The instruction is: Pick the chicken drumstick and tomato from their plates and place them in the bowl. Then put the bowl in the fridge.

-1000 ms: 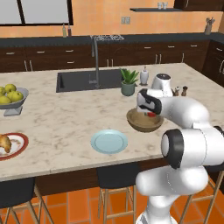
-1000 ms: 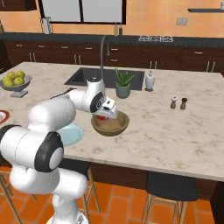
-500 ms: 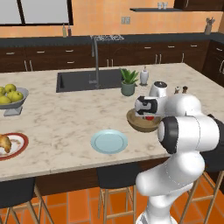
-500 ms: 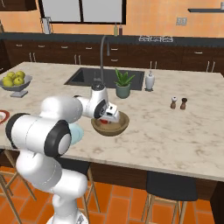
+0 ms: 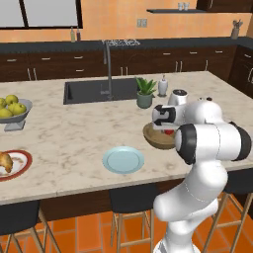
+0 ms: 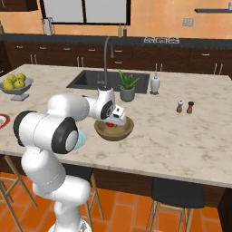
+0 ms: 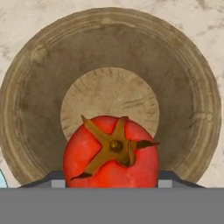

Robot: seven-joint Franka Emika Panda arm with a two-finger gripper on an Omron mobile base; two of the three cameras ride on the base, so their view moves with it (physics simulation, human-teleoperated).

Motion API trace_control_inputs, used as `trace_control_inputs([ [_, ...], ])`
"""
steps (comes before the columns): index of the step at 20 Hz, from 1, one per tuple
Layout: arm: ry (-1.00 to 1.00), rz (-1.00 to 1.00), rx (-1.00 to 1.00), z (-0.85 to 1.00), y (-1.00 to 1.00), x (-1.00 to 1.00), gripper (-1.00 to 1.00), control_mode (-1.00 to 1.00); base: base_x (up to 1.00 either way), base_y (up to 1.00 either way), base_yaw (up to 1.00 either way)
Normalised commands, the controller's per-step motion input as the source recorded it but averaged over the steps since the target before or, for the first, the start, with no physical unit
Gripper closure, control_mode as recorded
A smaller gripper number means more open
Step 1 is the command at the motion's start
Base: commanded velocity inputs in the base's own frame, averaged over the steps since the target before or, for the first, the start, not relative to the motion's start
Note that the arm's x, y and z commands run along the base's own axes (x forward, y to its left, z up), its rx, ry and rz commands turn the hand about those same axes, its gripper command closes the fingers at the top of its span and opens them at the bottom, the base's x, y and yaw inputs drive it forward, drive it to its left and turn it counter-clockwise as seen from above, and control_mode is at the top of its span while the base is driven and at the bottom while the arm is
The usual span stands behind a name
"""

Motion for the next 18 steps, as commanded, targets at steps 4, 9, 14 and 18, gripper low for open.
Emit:
trace_control_inputs([
  [4, 0.0, 0.0, -0.02, 0.08, 0.0, 0.0, -1.0, -1.0, 0.0, 0.0, 0.0],
  [9, 0.0, 0.0, -0.08, 0.33, 0.02, 0.0, -1.0, -1.0, 0.0, 0.0, 0.0],
  [14, -0.01, -0.01, 0.01, 0.54, 0.18, -0.41, -1.0, -1.0, 0.0, 0.0, 0.0],
  [18, 0.0, 0.0, 0.01, 0.87, 0.37, -1.0, -1.0, -1.0, 0.0, 0.0, 0.0],
])
